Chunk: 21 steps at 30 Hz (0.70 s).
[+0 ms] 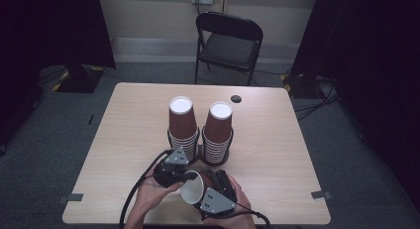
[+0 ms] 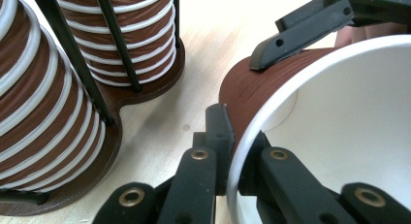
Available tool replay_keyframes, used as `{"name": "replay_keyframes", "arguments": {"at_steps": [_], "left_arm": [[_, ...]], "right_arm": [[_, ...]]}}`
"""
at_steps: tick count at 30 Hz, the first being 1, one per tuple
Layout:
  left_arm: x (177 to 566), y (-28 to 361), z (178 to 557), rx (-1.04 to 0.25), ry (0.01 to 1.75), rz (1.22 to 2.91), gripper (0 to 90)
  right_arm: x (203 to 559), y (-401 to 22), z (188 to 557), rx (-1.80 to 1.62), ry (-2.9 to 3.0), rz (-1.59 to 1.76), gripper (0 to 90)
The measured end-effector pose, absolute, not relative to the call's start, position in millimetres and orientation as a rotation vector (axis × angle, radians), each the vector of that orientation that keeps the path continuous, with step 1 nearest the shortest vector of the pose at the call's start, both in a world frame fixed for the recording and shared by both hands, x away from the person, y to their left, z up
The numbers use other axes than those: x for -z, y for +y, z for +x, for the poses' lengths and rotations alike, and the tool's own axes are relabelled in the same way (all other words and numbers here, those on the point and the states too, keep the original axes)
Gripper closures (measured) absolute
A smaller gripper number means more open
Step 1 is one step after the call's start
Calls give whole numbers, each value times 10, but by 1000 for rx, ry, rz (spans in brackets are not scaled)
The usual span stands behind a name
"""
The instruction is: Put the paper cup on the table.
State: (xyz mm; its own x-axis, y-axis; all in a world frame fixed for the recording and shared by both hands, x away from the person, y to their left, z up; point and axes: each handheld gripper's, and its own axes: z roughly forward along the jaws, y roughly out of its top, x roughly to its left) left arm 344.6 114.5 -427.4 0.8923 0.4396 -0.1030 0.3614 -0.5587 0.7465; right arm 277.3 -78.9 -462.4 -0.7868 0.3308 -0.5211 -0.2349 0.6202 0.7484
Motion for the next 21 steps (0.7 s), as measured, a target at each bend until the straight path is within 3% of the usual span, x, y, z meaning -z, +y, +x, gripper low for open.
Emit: {"name": "replay_keyframes", "arguments": {"at_steps": [21], "left_arm": [[4309,1118,3473,-73,638,2169,870]], "right_arm": [[4614,-651,2820,-1137,2139,57,73]]}}
